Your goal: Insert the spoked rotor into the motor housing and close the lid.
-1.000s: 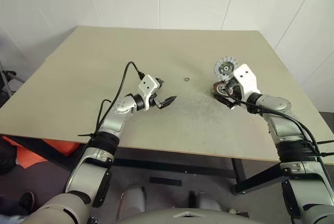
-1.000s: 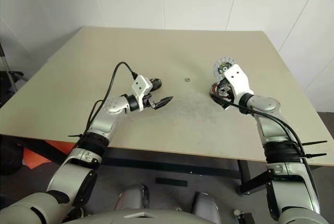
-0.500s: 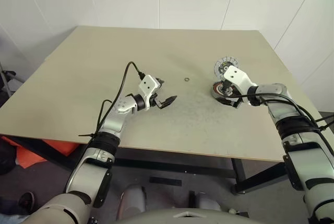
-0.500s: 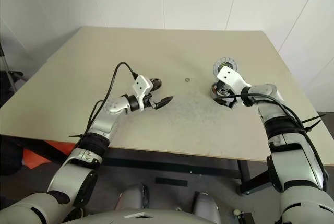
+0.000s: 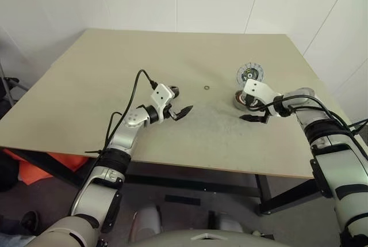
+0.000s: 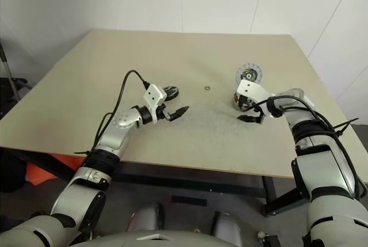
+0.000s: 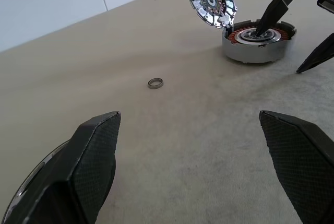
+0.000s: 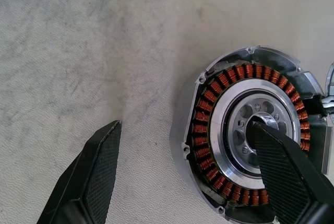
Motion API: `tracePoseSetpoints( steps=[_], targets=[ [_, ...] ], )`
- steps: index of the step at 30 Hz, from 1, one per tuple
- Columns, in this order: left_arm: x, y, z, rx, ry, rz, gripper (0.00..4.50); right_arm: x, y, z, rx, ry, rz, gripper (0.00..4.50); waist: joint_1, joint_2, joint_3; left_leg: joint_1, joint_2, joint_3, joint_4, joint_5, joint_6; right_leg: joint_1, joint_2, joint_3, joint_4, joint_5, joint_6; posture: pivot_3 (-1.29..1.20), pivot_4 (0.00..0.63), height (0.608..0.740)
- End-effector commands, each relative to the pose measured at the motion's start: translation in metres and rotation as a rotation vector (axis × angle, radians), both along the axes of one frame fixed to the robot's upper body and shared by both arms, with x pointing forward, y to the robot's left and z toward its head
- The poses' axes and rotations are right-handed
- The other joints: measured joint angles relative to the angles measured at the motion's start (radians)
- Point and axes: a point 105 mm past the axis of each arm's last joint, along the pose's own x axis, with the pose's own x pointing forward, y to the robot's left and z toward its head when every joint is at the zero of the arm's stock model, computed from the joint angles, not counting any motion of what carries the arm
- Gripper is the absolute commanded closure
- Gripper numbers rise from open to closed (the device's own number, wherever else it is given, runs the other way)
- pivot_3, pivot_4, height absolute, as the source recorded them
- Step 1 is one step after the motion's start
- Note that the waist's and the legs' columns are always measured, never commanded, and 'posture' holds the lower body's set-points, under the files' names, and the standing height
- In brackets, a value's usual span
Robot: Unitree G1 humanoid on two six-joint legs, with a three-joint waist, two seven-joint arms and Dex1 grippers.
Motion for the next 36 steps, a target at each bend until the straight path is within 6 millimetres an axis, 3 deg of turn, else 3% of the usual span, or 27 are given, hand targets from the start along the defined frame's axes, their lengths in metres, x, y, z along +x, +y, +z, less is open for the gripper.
tracePoseSetpoints(
  steps=[1,3,5,11,15,18,23,28,32,36],
  targets=[
    [0.0,-0.002,0.015,-0.014,-0.054,-0.001,0.01,0.0,-0.005,0.004,-0.029,0.026,0.009,0.0,0.001,0.0,0.0,0.0,0.0,0.0,0.0,0.0,0.0,0.0,0.0,0.0,0.0,0.0,0.0,0.0,0.0,0.74],
    [0.0,-0.002,0.014,-0.014,-0.053,0.001,0.01,0.0,-0.007,0.006,-0.027,0.04,-0.003,0.0,0.001,0.0,0.0,0.0,0.0,0.0,0.0,0.0,0.0,0.0,0.0,0.0,0.0,0.0,0.0,0.0,0.0,0.74],
    [0.0,-0.002,0.014,-0.015,-0.052,0.002,0.0,0.003,-0.009,0.007,-0.026,0.041,-0.025,0.42,0.002,0.0,0.0,0.0,0.0,0.0,0.001,0.0,0.0,0.0,0.0,0.0,0.0,0.0,0.0,0.0,0.0,0.74],
    [-0.001,-0.001,0.013,-0.012,-0.052,0.008,0.0,0.007,-0.007,0.011,-0.024,0.022,-0.034,2.37,0.002,0.0,0.0,0.0,0.0,0.0,0.001,0.0,0.001,0.0,0.0,0.0,0.0,0.0,0.0,0.0,0.0,0.74],
    [-0.001,0.0,0.013,-0.009,-0.052,0.009,0.0,0.008,-0.006,0.011,-0.016,0.019,-0.038,2.37,0.002,0.0,0.0,0.0,0.0,0.0,0.001,0.0,0.001,0.0,0.0,0.0,0.001,0.0,0.0,0.0,0.0,0.74],
    [-0.001,0.0,0.014,-0.007,-0.053,0.01,0.0,0.008,-0.006,0.011,-0.011,0.02,-0.04,2.79,0.001,0.0,0.0,0.0,0.0,0.0,0.002,0.0,0.001,0.0,0.0,0.0,0.001,0.0,0.0,0.0,0.0,0.74],
    [0.0,0.001,0.014,-0.005,-0.052,0.01,0.0,0.006,-0.001,0.012,0.025,0.035,-0.024,2.8,0.001,-0.001,0.0,0.0,0.0,0.0,0.004,-0.001,0.001,0.0,0.0,0.0,0.002,0.0,0.0,0.0,0.0,0.74],
    [0.0,0.001,0.013,-0.006,-0.049,0.012,0.0,0.004,0.013,0.017,0.089,0.045,0.008,2.8,-0.001,-0.001,0.0,0.0,0.0,0.0,0.003,-0.001,0.001,0.0,0.001,0.0,0.003,0.0,0.0,0.0,0.0,0.74],
    [-0.001,0.001,0.012,-0.005,-0.045,0.012,0.0,0.005,0.033,0.033,0.156,0.015,0.05,2.8,-0.003,-0.001,0.0,-0.001,0.002,0.0,0.003,-0.001,0.001,-0.002,0.005,0.0,0.003,-0.001,-0.003,0.0,0.0,0.74],
    [0.0,0.0,0.012,-0.005,-0.044,0.01,0.0,0.004,0.035,0.032,0.142,0.008,0.054,2.8,-0.003,-0.001,0.0,-0.002,0.005,0.0,0.003,0.0,0.0,-0.005,0.009,0.0,0.004,-0.002,-0.004,0.0,0.0,0.74]
  ],
)
